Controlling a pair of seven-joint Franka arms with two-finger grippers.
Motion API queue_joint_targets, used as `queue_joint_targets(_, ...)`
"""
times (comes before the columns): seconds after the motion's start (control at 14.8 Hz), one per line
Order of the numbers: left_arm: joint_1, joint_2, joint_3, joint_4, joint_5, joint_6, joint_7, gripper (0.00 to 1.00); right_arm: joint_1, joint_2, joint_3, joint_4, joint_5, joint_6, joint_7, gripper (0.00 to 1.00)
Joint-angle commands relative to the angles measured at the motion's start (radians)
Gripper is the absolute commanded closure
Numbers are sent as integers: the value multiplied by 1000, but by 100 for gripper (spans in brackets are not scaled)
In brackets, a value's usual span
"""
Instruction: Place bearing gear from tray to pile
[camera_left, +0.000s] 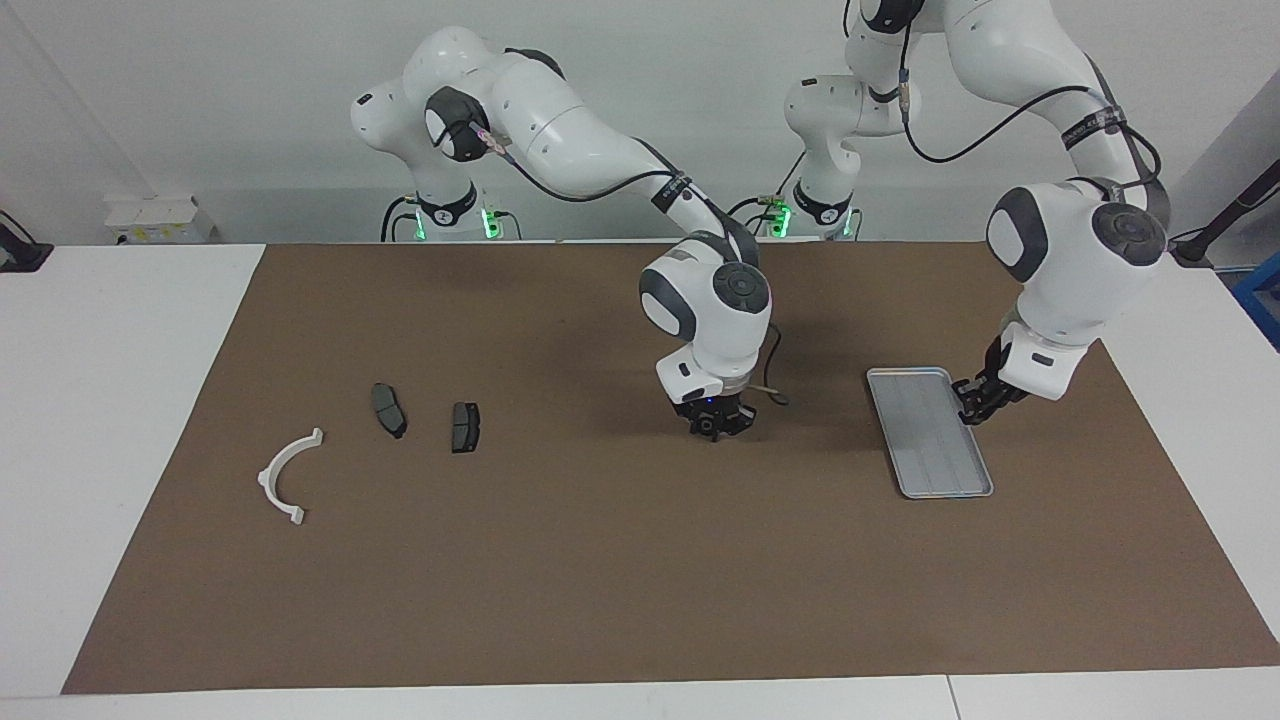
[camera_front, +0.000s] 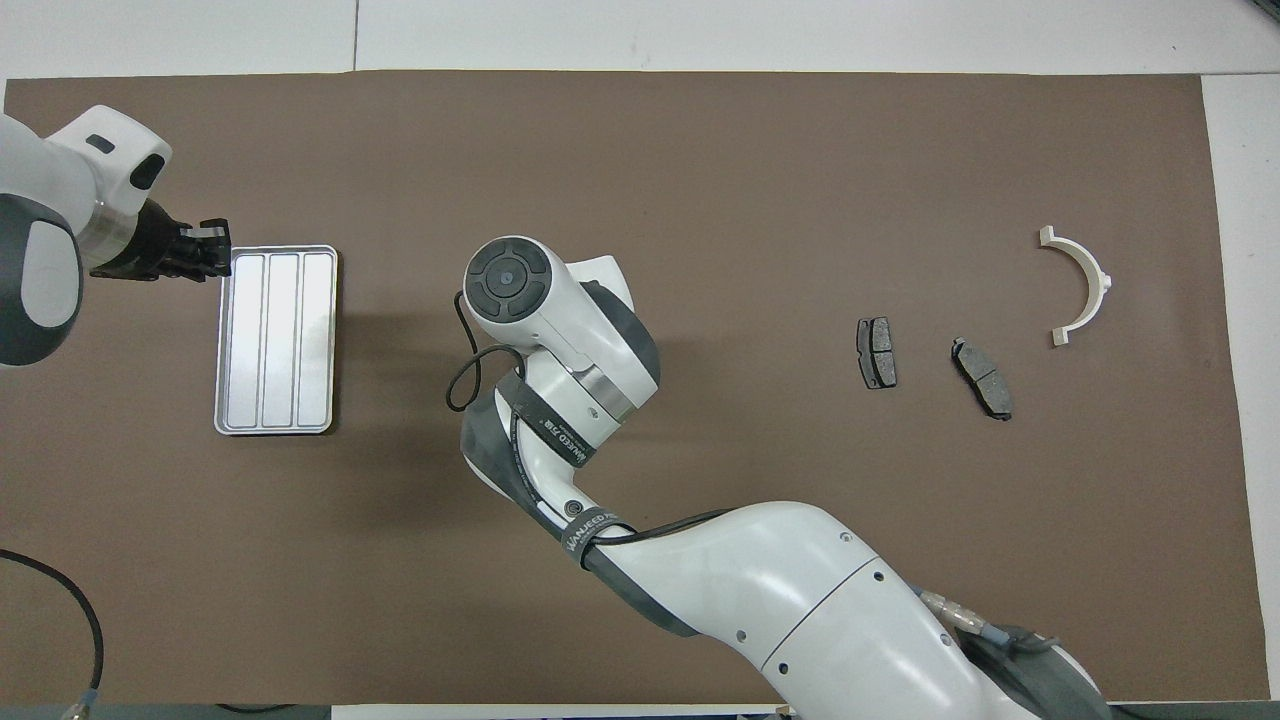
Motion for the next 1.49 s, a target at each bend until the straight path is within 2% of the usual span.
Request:
queue_joint_targets(0.0,3,15,-1,77,-30,-85,16,100,-15,-4,9,-16,-1,-7,-23,100)
queue_joint_targets(0.07,3,15,-1,91,-35,-101,16,100,-20,-6,7,-10,-1,-32,-25,100)
queue_joint_targets(0.2,-2,18,0,97,-35,-98,13,100,-84,-59,21,7,-2,-168,-133,100)
queue_joint_targets(0.34,1,18,0,91,-33,-95,13,100,-223,-156,49,12,14,-308,-366,100)
queue_joint_targets(0.41,-3,18,0,94,-33,-95,10,100,-298,-205,56,12,21,-346,-502,100)
queue_joint_targets(0.54,-20,20,-11,104,-33,-117,-17,100,-432,-253,64,12,18,-406,-798,100)
queue_joint_targets(0.68,-138,29,-6,134,-18,-174,-167,100,-509,-262,58,10,-2,-412,-972,100)
queue_joint_targets(0.81,-243,27,-9,148,-2,-217,-285,100,-575,-267,59,-22,-25,-355,-1083,100)
queue_joint_targets(0.95,-362,27,-11,142,-8,-201,-439,100,-627,-314,59,-148,-27,-260,-1129,100)
queue_joint_targets(1.15,-504,29,-14,105,-13,-101,-631,100,-693,-374,58,-398,-28,-14,-1178,100)
queue_joint_targets(1.29,-567,55,-14,111,-24,-69,-708,100,-725,-359,58,-479,-53,122,-1203,100)
queue_joint_targets(1.42,-609,91,-14,104,-47,-7,-723,100,-753,-322,58,-503,-62,208,-1229,100)
